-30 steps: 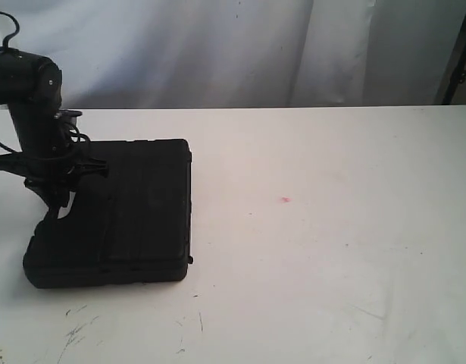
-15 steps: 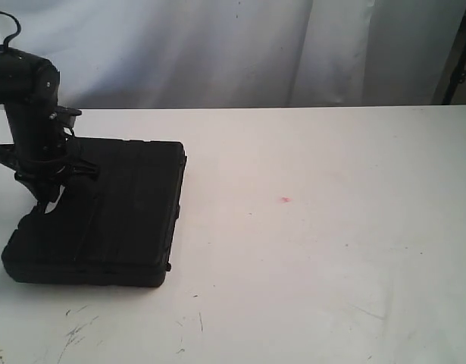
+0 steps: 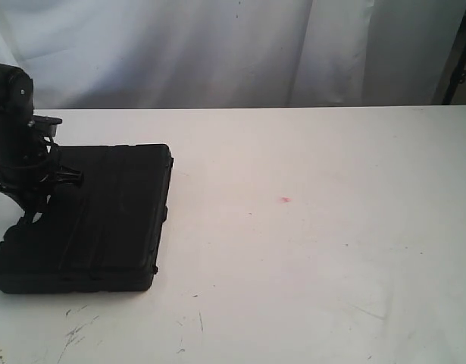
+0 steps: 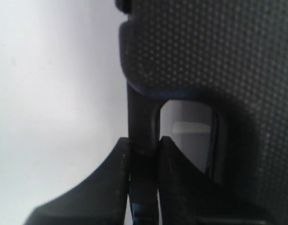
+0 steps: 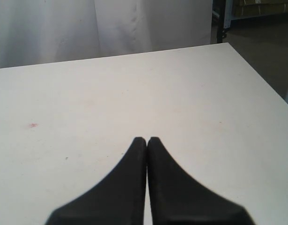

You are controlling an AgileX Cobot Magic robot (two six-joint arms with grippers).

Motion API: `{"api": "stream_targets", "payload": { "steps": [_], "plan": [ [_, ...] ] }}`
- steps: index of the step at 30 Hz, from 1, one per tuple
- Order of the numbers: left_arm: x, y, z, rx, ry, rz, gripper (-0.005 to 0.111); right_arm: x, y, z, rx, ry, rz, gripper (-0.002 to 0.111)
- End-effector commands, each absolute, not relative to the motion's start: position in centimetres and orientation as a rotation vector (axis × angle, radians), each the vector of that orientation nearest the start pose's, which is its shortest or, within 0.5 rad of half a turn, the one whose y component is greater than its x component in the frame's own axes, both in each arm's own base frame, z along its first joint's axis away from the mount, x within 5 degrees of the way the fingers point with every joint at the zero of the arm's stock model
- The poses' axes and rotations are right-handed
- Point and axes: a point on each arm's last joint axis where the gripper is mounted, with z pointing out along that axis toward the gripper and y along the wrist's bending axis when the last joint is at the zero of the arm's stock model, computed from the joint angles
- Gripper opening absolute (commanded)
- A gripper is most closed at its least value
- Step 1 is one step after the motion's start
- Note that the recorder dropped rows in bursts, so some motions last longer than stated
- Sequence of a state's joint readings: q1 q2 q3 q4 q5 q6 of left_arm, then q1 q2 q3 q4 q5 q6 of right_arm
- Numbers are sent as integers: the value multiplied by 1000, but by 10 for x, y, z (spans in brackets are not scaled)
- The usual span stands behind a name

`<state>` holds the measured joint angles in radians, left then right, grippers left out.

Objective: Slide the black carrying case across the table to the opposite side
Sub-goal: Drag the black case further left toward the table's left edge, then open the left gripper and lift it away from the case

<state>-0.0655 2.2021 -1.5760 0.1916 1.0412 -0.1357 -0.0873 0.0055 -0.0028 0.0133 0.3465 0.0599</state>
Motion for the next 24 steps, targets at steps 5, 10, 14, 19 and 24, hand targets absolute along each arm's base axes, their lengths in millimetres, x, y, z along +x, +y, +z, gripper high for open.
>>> {"api": "stream_targets", "payload": {
  "steps": [5, 10, 14, 19, 24],
  "plan": [
    [425, -16, 134, 77, 3101, 191, 0, 53, -4, 182, 144, 1824, -4, 0],
    [425, -17, 133, 82, 3105, 174, 0, 53, -4, 182, 144, 1824, -4, 0],
    [425, -20, 133, 59, 3111, 123, 0, 53, -4, 182, 147, 1824, 0, 0],
    [424, -19, 133, 64, 3115, 132, 2, 53, -4, 182, 147, 1824, 0, 0],
    [424, -18, 133, 65, 3114, 145, 25, 53, -4, 182, 147, 1824, 0, 0]
  ]
}}
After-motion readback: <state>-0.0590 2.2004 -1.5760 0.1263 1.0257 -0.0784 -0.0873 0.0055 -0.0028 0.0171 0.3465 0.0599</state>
